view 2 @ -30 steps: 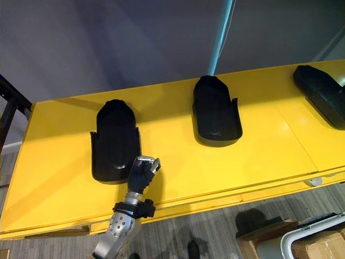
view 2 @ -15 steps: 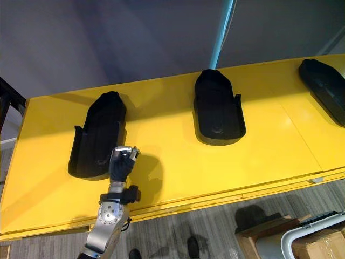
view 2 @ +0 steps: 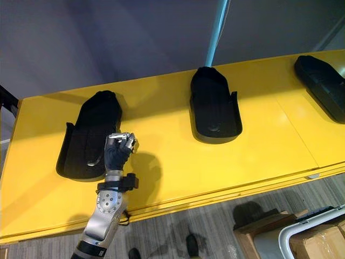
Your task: Walk over and take plastic housings, then place them on the shelf
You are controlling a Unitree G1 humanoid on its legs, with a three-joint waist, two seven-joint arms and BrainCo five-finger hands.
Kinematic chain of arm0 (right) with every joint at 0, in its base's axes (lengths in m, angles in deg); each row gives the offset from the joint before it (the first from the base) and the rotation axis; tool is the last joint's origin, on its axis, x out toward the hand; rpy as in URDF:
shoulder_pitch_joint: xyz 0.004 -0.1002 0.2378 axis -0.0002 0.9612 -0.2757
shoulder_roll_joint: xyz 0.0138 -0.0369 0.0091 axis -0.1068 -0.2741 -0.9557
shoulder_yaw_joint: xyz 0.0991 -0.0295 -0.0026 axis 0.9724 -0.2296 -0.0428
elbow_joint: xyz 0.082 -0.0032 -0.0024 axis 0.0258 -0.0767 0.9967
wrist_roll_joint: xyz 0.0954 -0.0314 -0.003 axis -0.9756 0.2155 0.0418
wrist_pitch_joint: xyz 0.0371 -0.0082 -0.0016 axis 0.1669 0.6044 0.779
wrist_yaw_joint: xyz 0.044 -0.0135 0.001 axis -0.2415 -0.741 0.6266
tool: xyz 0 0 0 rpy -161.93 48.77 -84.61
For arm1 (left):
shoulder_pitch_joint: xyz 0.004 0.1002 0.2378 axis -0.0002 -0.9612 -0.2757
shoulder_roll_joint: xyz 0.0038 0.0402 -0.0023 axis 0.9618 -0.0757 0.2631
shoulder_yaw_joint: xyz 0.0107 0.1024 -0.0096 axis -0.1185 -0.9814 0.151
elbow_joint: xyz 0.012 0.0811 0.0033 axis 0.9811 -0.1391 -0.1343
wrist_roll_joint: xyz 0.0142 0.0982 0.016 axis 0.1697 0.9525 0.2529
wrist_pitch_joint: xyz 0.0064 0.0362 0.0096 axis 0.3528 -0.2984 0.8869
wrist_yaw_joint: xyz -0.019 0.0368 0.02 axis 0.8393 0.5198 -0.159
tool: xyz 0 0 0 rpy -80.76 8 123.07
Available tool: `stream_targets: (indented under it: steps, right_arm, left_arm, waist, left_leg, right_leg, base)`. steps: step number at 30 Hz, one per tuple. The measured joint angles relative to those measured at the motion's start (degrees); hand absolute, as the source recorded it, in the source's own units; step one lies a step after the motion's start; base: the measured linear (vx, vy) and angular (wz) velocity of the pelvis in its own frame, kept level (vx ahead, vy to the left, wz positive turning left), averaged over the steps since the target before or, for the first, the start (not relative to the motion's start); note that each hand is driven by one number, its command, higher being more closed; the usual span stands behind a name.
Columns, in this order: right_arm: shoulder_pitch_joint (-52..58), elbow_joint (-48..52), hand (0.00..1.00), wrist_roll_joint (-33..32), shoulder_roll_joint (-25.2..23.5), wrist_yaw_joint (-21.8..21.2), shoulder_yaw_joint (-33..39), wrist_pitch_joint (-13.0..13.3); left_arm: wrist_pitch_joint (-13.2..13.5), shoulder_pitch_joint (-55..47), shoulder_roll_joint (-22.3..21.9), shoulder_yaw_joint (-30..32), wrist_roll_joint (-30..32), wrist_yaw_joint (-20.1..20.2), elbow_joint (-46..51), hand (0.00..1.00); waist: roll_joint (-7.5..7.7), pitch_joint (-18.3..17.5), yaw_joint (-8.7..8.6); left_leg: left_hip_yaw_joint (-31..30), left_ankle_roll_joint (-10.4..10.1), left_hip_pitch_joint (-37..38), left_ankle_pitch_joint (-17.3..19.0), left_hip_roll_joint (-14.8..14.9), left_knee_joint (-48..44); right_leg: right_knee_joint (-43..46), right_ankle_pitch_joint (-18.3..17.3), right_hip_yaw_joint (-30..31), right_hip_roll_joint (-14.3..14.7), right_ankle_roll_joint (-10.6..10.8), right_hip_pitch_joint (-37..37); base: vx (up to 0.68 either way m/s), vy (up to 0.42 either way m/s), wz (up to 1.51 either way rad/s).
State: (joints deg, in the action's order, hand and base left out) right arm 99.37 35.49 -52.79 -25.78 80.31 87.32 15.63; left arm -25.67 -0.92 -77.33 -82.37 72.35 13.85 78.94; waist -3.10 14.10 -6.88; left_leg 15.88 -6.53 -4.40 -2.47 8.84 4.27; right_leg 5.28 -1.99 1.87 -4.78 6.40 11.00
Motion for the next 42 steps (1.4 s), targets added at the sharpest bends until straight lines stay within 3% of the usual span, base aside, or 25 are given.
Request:
stream_targets:
  steps: [7,13,22,30,42]
  right_arm:
    - [0.0,-1.1,0.0,-0.1,0.2,-0.7,0.1,0.2]
    - [0.0,-2.4,0.0,-0.1,0.5,-1.1,0.1,0.2]
    - [0.4,-4.3,0.0,0.3,1.2,-1.9,-0.5,0.0]
    - [1.3,-4.0,0.0,0.6,1.4,-2.2,-1.6,-0.4]
    - [2.3,-1.8,0.0,1.3,1.4,-2.6,-2.6,-1.9]
  left_arm:
    - [4.3,-4.2,0.8,3.4,0.1,0.4,12.6,0.0]
    - [4.5,-15.7,-0.1,11.4,1.2,-2.1,14.1,0.0]
    - [0.9,-27.4,-3.1,18.9,3.5,-1.6,13.6,0.0]
    - [-1.4,-29.7,-5.3,20.9,8.0,-0.3,11.7,0.0]
    - [-3.6,-27.5,-4.5,21.6,-0.7,6.8,2.2,0.0]
  waist:
    - [-0.21,-0.1,0.22]
    - [-0.3,-0.3,1.65]
    - [-0.3,-2.9,3.45]
    - [-0.03,-5.1,4.85]
    - [1.17,-6.4,4.87]
  left_leg:
    - [-0.9,0.2,1.7,0.6,0.0,-0.8]
    - [-2.5,0.2,1.8,0.5,0.0,-1.4]
    - [-4.9,0.2,1.8,0.5,0.0,-2.2]
    - [-4.7,0.2,2.3,0.2,0.1,-1.1]
    - [-2.1,-0.1,3.3,0.1,0.1,0.1]
  right_leg:
    - [-0.7,0.0,-0.8,-0.2,0.0,-3.2]
    - [-1.0,0.0,-2.3,-0.4,0.0,-4.7]
    - [-1.2,-0.3,-4.1,-0.5,-0.4,-6.6]
    - [-1.1,-0.4,-4.1,-0.5,-0.4,-6.6]
    - [-1.2,-0.4,-2.1,-0.2,-0.4,-5.8]
  base:
    - [-0.01,-0.003,0.05]
    - [-0.01,-0.003,0.15]
    - [-0.01,0.003,0.14]
    - [0.0,0.001,-0.01]
    - [0.01,0.003,-0.1]
